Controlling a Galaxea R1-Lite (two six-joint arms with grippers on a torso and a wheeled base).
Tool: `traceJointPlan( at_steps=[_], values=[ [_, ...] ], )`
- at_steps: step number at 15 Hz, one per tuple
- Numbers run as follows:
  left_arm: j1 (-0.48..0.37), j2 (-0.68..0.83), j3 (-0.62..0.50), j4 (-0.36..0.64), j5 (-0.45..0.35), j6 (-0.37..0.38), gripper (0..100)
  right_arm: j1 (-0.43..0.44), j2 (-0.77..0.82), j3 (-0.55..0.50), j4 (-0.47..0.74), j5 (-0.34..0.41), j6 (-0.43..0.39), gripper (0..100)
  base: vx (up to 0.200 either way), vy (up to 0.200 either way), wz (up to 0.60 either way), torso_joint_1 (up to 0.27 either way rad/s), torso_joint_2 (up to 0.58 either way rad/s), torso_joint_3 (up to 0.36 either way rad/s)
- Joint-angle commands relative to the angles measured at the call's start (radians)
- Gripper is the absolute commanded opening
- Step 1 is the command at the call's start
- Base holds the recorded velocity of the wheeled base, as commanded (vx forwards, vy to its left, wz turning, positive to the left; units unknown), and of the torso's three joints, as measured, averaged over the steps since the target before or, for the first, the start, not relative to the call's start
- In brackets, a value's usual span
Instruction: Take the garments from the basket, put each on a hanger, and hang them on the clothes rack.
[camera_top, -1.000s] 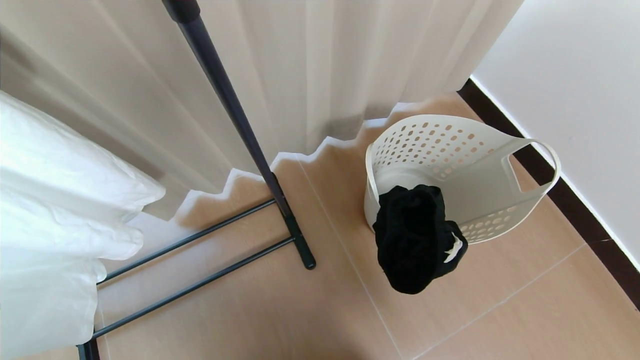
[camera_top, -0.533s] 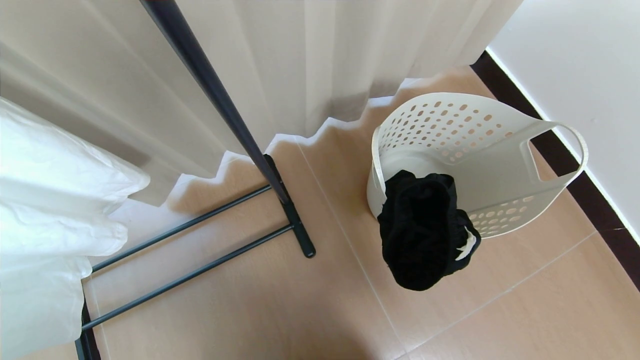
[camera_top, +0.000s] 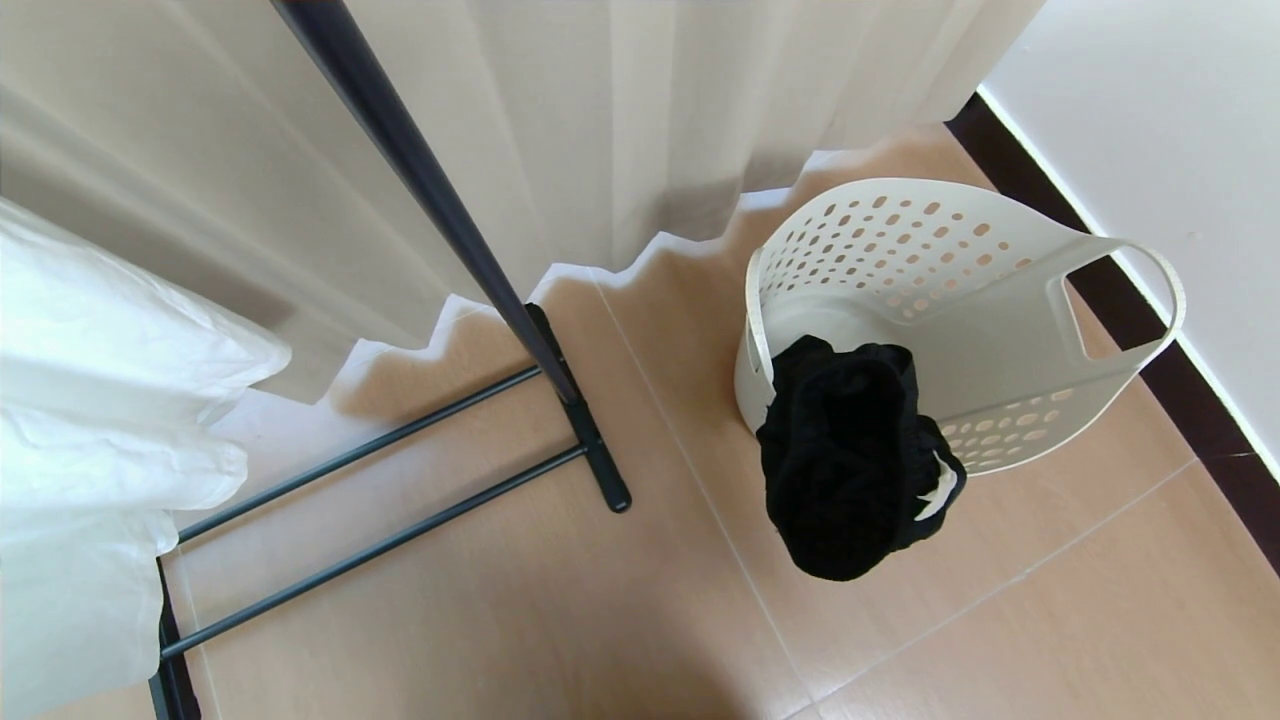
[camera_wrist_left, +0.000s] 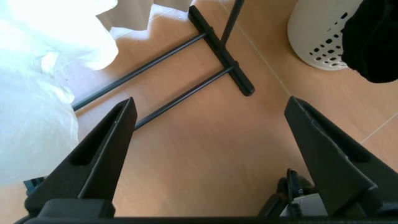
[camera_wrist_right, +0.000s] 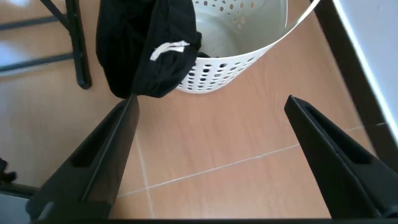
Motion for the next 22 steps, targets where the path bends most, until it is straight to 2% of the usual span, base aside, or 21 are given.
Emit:
traceJointPlan(
  at_steps=[1,3,4,5,7,12,15,18,22],
  values=[
    [0.0,0.001,0.0,0.0,0.0,0.0,100,-0.002,0.002,0.0,0.002,-0.008,-0.051,100,0.0,0.0,0.0,0.0,0.0,0.0],
    [0.0,0.001,0.0,0.0,-0.002,0.001,100,-0.023,0.114,0.0,0.002,-0.008,-0.051,100,0.0,0.0,0.0,0.0,0.0,0.0],
    [0.0,0.001,0.0,0.0,-0.002,0.001,100,-0.023,0.24,0.0,-0.01,0.003,-0.081,100,0.0,0.0,0.0,0.0,0.0,0.0],
    [0.0,0.001,0.0,0.0,-0.002,0.001,100,-0.011,0.338,-0.049,-0.016,0.013,-0.119,100,0.0,0.0,0.0,0.0,0.0,0.0],
    [0.0,0.001,0.0,0.0,0.0,0.001,100,0.025,0.509,-0.163,-0.018,0.036,-0.12,100,0.0,0.0,0.0,0.0,0.0,0.0],
    [0.0,0.001,0.0,0.0,-0.002,0.005,100,0.219,0.949,-0.428,-0.019,0.041,-0.125,100,0.0,0.0,0.0,0.0,0.0,0.0],
    [0.0,0.001,0.0,0.0,0.0,0.003,100,0.318,1.138,-0.538,-0.018,0.035,-0.143,100,0.0,0.0,0.0,0.0,0.0,0.0],
    [0.0,0.001,0.0,0.0,-0.002,0.005,100,0.348,1.377,-0.701,-0.052,-0.06,-0.202,100,0.0,0.0,0.0,0.0,0.0,0.0],
    [0.0,0.001,0.0,0.0,-0.002,0.005,100,0.35,1.552,-0.862,-0.067,-0.132,-0.321,100,0.0,0.0,0.0,0.0,0.0,0.0]
  ],
)
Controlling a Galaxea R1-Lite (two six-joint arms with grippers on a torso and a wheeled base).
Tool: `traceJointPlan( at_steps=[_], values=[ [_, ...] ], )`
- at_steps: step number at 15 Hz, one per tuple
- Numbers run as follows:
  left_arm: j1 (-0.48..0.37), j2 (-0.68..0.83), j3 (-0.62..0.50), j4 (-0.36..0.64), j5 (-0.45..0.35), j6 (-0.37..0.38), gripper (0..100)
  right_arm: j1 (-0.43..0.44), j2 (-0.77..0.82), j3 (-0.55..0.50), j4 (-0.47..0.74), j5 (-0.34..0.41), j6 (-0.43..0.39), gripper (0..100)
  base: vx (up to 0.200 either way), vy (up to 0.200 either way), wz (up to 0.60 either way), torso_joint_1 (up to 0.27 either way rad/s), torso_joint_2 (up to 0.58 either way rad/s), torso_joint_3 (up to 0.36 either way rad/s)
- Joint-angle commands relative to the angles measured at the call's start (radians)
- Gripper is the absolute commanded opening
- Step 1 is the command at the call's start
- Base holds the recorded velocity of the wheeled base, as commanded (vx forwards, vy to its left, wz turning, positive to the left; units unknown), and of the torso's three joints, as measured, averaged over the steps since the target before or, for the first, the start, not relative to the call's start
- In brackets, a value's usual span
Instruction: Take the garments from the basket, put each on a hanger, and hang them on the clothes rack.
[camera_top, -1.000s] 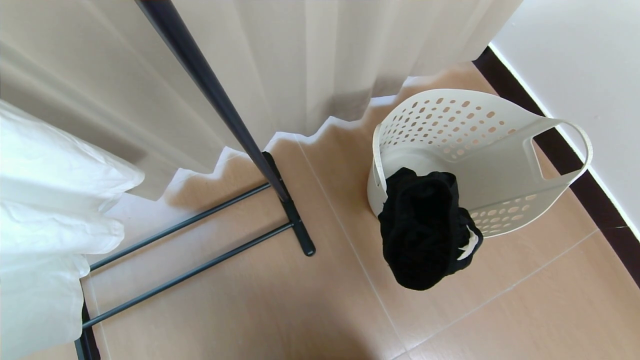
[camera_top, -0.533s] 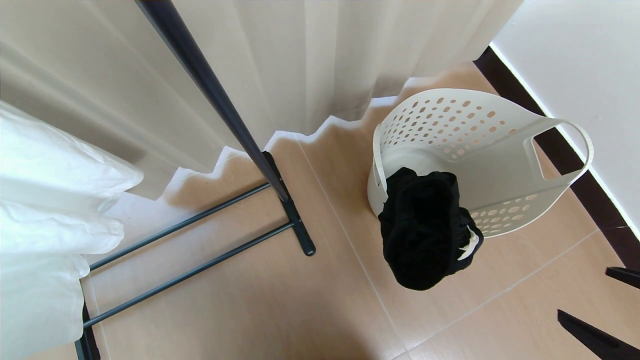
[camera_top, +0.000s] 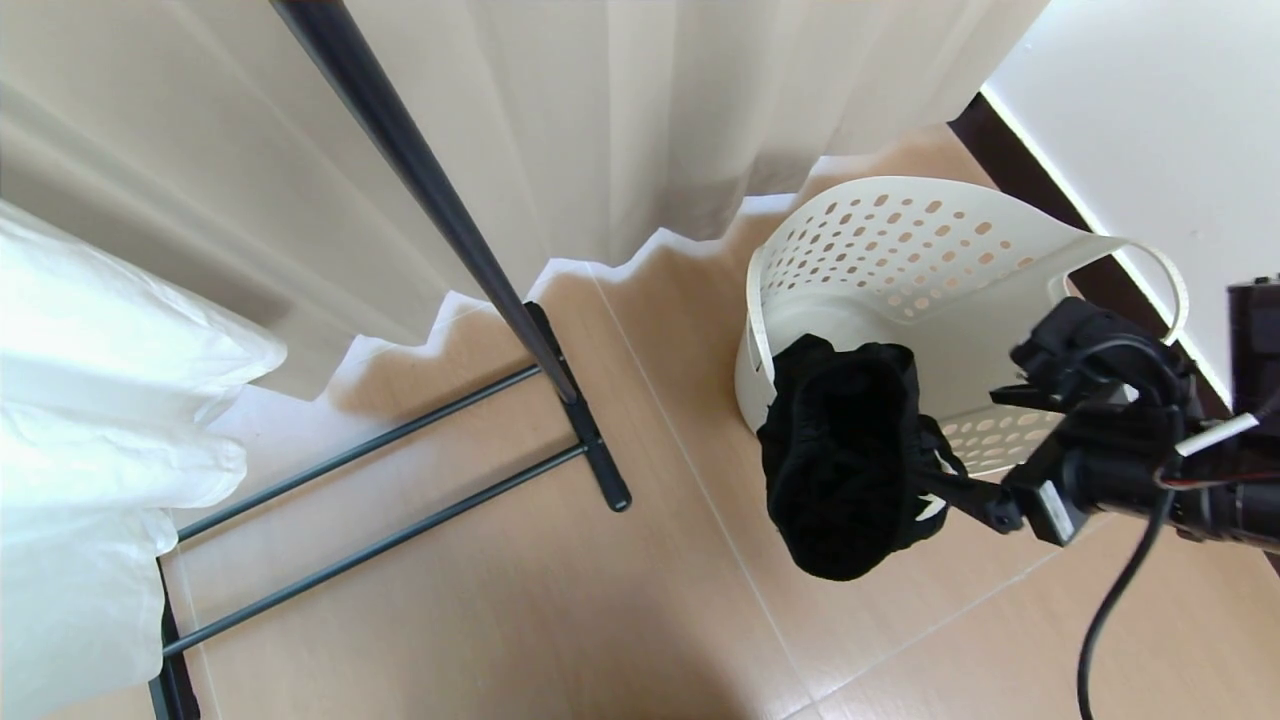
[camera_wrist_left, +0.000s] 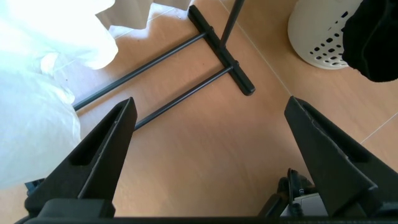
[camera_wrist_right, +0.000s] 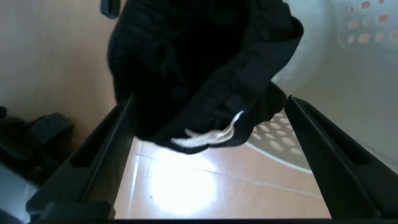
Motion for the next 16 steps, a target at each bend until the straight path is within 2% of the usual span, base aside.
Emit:
traceJointPlan(
  at_steps=[1,4,5,11,13,16],
  values=[
    [0.0,0.001,0.0,0.0,0.0,0.001,100,0.022,0.183,-0.113,-0.004,-0.064,-0.058,100,0.0,0.0,0.0,0.0,0.0,0.0],
    [0.002,0.001,0.0,0.0,0.0,0.001,100,0.057,0.27,-0.181,-0.029,-0.202,-0.114,100,0.0,0.0,0.0,0.0,0.0,0.0],
    [0.0,0.001,0.0,0.0,0.0,0.001,100,0.06,0.29,-0.201,-0.052,-0.213,-0.126,100,0.0,0.0,0.0,0.0,0.0,0.0],
    [0.002,0.001,0.0,0.001,0.0,0.001,100,0.058,0.327,-0.313,-0.075,-0.216,-0.178,100,0.0,0.0,0.0,0.0,0.0,0.0],
    [0.002,0.001,0.0,0.001,0.0,0.001,100,0.054,0.328,-0.35,-0.073,-0.218,-0.226,100,0.0,0.0,0.0,0.0,0.0,0.0],
    [0.0,0.001,0.0,0.0,0.0,0.001,100,0.052,0.342,-0.36,-0.073,-0.219,-0.259,100,0.0,0.0,0.0,0.0,0.0,0.0]
  ],
)
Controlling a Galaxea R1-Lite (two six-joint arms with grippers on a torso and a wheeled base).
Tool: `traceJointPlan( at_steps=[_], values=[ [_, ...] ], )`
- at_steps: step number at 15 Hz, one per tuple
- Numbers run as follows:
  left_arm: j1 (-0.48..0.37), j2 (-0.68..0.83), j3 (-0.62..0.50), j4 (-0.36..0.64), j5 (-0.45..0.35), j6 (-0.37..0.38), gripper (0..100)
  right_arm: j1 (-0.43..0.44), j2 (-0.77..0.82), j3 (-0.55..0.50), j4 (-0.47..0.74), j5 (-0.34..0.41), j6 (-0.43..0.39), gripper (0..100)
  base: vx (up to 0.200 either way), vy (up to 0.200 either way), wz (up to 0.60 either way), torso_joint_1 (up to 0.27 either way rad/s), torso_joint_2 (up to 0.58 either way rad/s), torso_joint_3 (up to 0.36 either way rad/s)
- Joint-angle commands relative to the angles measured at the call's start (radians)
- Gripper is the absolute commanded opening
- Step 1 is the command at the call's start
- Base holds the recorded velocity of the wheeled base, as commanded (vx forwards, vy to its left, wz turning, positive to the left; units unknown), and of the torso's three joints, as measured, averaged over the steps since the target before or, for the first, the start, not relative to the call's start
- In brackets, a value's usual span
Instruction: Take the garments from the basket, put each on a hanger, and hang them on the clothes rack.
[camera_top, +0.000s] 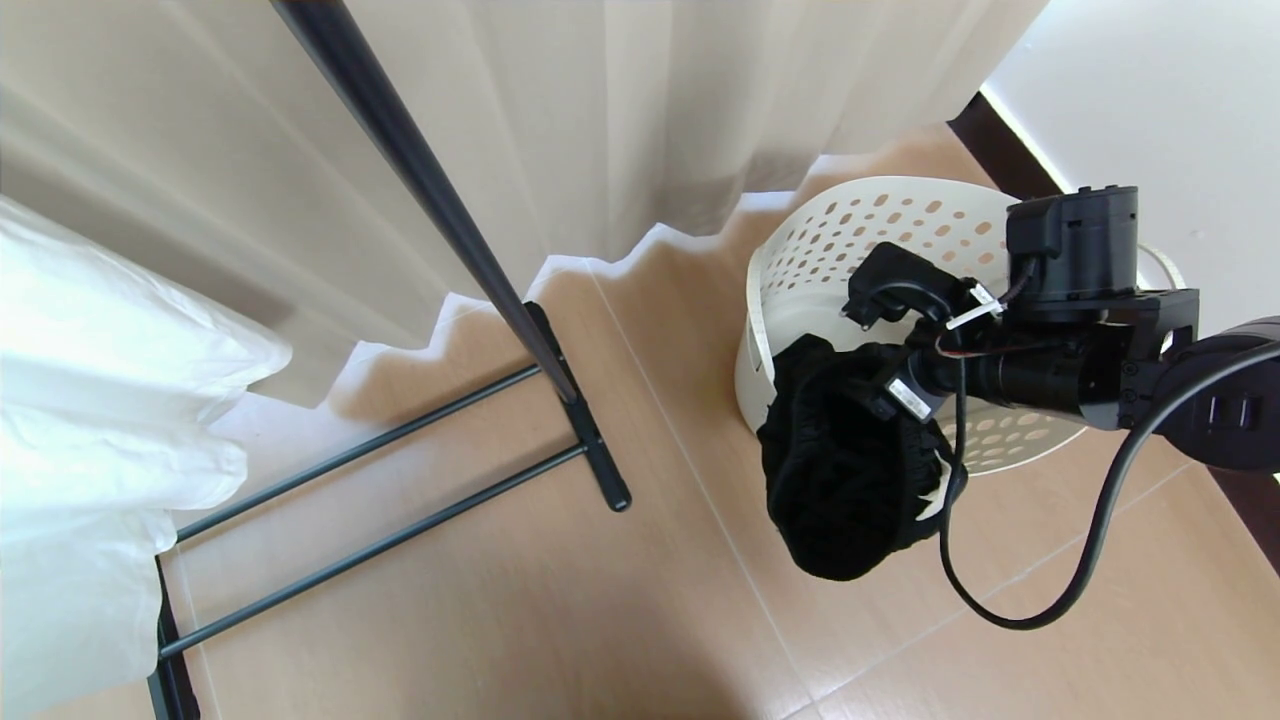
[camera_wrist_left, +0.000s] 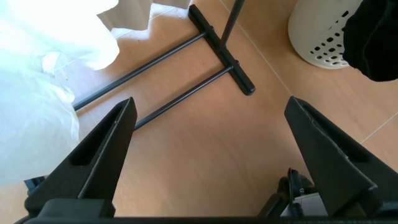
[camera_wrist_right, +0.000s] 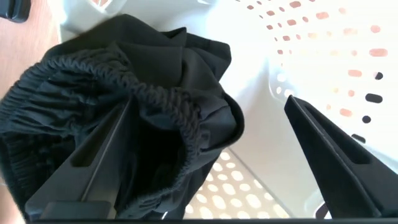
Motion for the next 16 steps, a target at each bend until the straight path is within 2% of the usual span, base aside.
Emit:
traceJointPlan(
  at_steps=[1,8,9,13,16],
  values=[
    [0.0,0.001,0.0,0.0,0.0,0.0,100,0.0,0.008,-0.005,0.0,0.0,-0.003,100,0.0,0.0,0.0,0.0,0.0,0.0],
    [0.0,0.001,0.0,-0.001,0.0,0.0,100,-0.021,0.022,0.003,-0.002,-0.003,-0.003,100,0.0,0.0,0.0,0.0,0.0,0.0],
    [0.001,0.001,0.0,0.0,0.0,0.0,100,-0.021,0.022,0.006,-0.002,-0.003,-0.003,0,0.0,0.0,0.0,0.0,0.0,0.0],
    [0.001,0.001,0.0,0.0,0.0,0.0,100,-0.021,0.019,0.009,-0.002,-0.003,-0.001,0,0.0,0.0,0.0,0.0,0.0,0.0],
    [0.001,0.001,0.0,0.0,0.0,0.0,100,-0.02,-0.078,0.092,-0.025,0.006,0.006,0,0.0,0.0,0.0,0.0,0.0,0.0]
  ],
)
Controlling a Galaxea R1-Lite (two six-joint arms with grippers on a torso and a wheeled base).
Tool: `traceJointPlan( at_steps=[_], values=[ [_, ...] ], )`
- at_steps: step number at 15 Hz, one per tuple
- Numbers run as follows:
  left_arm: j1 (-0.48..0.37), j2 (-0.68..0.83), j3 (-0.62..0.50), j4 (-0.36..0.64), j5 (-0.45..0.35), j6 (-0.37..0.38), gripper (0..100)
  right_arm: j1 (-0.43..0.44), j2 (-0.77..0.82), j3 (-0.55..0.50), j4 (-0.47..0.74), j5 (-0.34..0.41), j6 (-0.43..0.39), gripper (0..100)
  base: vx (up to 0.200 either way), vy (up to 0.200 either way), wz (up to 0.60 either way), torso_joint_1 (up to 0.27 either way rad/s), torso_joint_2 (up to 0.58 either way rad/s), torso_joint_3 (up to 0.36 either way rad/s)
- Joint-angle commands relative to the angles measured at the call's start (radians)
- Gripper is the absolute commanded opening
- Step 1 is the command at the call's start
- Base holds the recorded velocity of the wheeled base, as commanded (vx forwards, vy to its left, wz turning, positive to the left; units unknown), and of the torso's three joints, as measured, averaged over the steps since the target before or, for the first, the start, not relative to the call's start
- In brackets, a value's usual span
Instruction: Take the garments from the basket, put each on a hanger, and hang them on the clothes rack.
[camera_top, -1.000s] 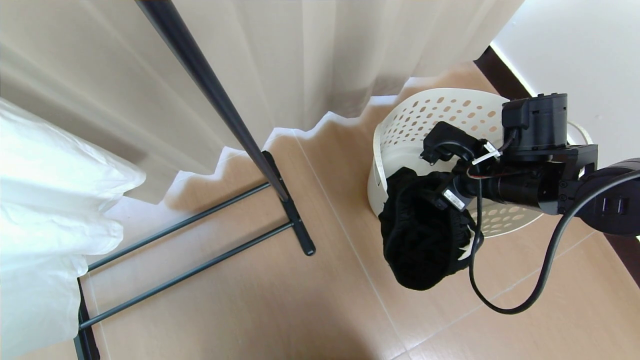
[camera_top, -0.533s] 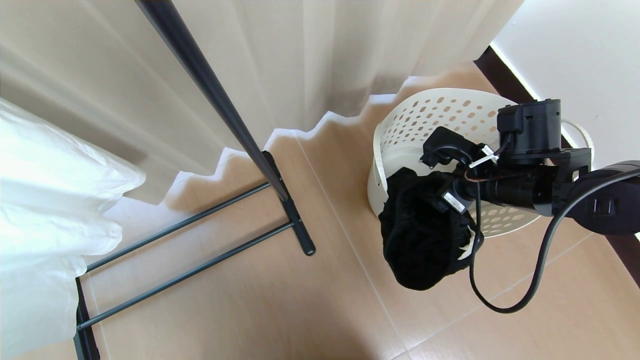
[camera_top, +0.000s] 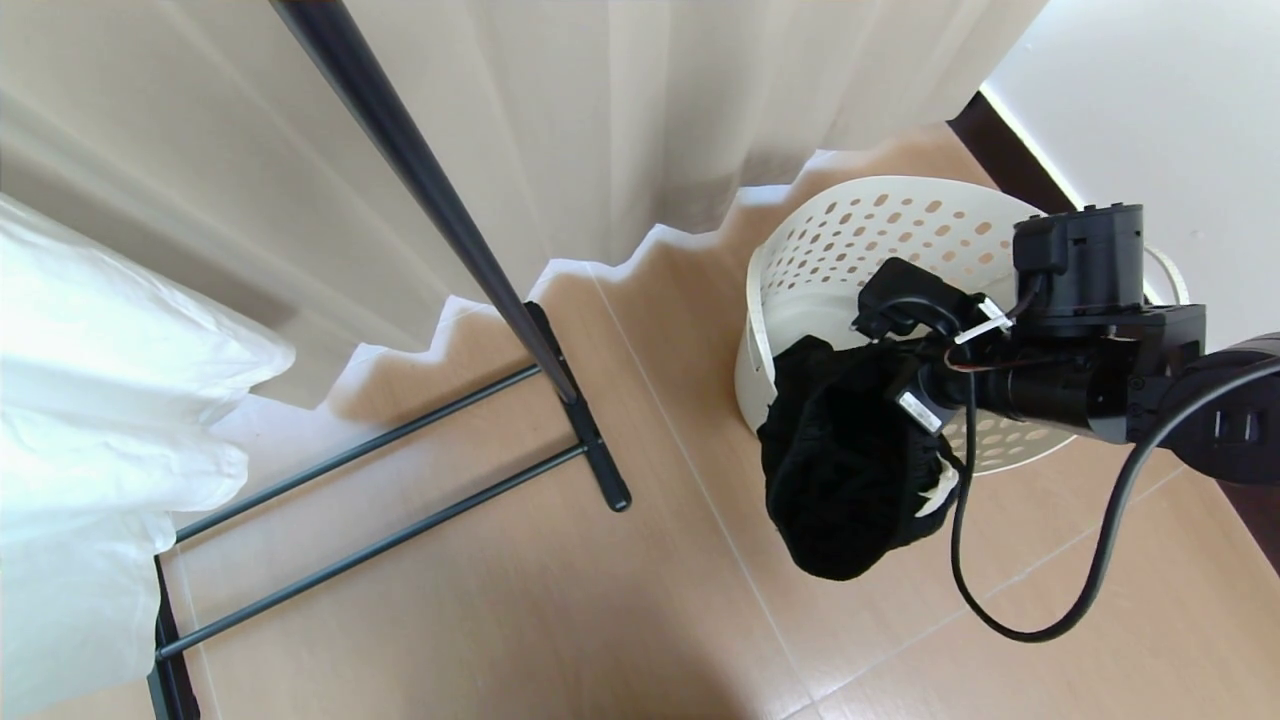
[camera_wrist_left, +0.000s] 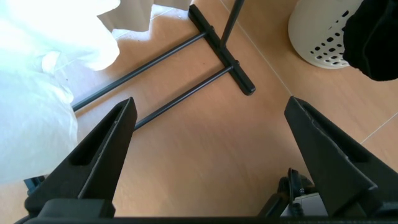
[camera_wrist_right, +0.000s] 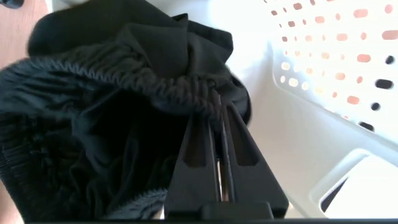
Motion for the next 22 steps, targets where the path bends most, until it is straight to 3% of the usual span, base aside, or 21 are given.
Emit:
traceJointPlan(
  at_steps=[1,5,6,7,9,14,22],
  values=[
    [0.001,0.001,0.0,0.0,0.0,0.0,100,0.007,-0.13,0.105,-0.059,0.009,0.014,0,0.0,0.0,0.0,0.0,0.0,0.0],
    [-0.001,0.001,0.0,0.001,-0.001,0.0,100,0.057,-0.302,0.372,-0.271,0.012,0.061,0,0.0,0.0,0.0,0.0,0.0,0.0],
    [-0.001,0.001,0.0,0.001,-0.001,0.0,100,0.057,-0.308,0.395,-0.287,0.014,0.061,0,0.0,0.0,0.0,0.0,0.0,0.0],
    [-0.001,0.001,0.0,0.001,0.0,0.0,100,0.056,-0.302,0.477,-0.37,0.049,0.093,0,0.0,0.0,0.0,0.0,0.0,0.0],
    [-0.001,0.001,0.0,0.001,0.0,0.0,100,0.056,-0.267,0.528,-0.485,0.058,0.199,0,0.0,0.0,0.0,0.006,0.0,0.03],
    [-0.001,0.001,0.0,0.001,0.0,0.0,100,0.007,-0.251,0.5,-0.505,0.06,0.207,0,0.0,0.0,0.0,0.001,0.0,0.175],
    [-0.001,0.001,0.0,0.001,0.002,-0.005,100,-0.004,-0.253,0.504,-0.507,0.06,0.21,0,0.0,0.0,0.0,-0.001,0.0,0.201]
  ],
)
